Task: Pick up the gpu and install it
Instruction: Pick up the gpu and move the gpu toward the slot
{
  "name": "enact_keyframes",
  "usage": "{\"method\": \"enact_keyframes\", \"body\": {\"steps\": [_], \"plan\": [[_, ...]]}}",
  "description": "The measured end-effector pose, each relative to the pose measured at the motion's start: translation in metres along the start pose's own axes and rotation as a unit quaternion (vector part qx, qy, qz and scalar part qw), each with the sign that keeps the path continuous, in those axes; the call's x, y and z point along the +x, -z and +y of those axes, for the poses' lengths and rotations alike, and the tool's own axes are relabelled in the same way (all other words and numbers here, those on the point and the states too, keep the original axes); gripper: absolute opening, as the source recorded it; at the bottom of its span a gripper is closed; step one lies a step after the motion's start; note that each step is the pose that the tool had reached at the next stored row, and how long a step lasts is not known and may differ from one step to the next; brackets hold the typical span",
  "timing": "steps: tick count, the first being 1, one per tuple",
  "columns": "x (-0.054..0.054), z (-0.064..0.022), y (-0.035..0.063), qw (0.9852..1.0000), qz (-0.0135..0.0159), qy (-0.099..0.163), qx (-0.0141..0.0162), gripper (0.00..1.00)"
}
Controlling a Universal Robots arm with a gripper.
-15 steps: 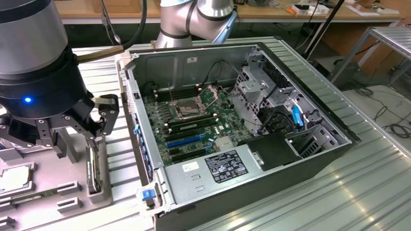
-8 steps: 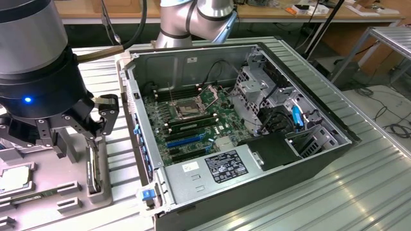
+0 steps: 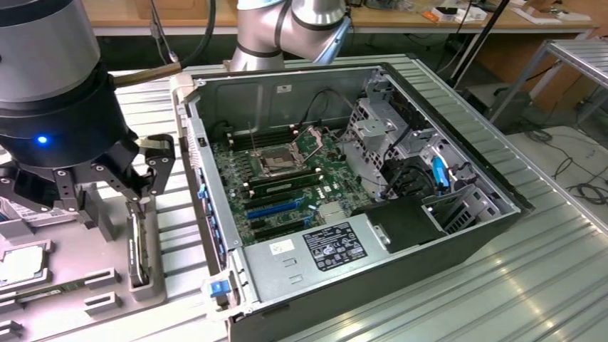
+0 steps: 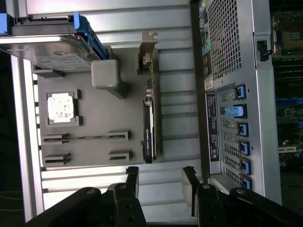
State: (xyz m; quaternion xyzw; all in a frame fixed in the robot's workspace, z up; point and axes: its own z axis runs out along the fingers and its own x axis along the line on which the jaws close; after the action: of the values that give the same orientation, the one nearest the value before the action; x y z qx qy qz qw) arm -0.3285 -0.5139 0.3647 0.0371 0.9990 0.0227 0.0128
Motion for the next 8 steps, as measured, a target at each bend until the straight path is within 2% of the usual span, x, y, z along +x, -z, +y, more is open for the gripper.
{"method": "enact_keyframes", "body": {"steps": [8], "plan": [[0.0004,0.0019,-0.0083,1.0000,0.0000,0.000,0.0001,0.50]]}}
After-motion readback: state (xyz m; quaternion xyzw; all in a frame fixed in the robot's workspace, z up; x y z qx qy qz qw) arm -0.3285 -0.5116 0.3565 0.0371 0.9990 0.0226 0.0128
